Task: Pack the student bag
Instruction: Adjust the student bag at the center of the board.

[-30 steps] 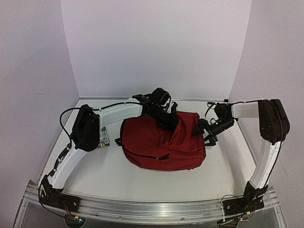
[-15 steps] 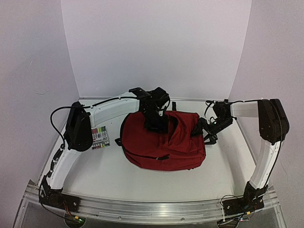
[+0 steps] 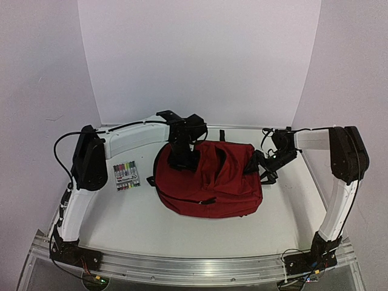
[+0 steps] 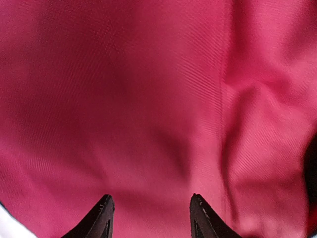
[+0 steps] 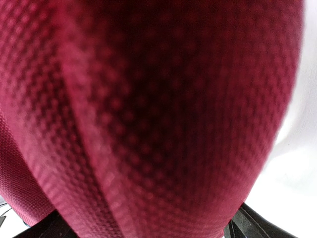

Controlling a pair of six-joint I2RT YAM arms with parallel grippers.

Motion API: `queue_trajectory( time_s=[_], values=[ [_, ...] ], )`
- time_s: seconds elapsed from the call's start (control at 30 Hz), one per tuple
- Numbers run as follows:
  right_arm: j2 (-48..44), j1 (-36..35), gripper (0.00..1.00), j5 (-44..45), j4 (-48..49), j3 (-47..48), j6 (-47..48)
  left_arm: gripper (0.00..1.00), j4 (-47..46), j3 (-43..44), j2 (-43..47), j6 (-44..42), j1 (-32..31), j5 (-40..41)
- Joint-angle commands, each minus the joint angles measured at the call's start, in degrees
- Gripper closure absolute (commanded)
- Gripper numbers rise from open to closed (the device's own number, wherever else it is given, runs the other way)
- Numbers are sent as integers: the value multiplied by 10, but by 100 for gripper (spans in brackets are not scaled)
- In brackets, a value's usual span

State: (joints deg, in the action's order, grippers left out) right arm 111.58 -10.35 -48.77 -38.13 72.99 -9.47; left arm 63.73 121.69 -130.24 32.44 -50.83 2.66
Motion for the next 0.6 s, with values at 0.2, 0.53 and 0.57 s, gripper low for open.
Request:
queue_trajectory(
  time_s=[0.2, 0.53, 0.57],
  values=[
    [-16, -3, 5, 56, 10, 8, -2, 30, -59, 109, 11, -24, -12, -60],
    [-12, -3, 5, 52, 11, 12, -5, 11, -45, 202, -89, -9, -11, 14],
    [-11, -2, 5, 52, 11, 11, -5, 9, -48, 209, -94, -6, -11, 24]
  ],
)
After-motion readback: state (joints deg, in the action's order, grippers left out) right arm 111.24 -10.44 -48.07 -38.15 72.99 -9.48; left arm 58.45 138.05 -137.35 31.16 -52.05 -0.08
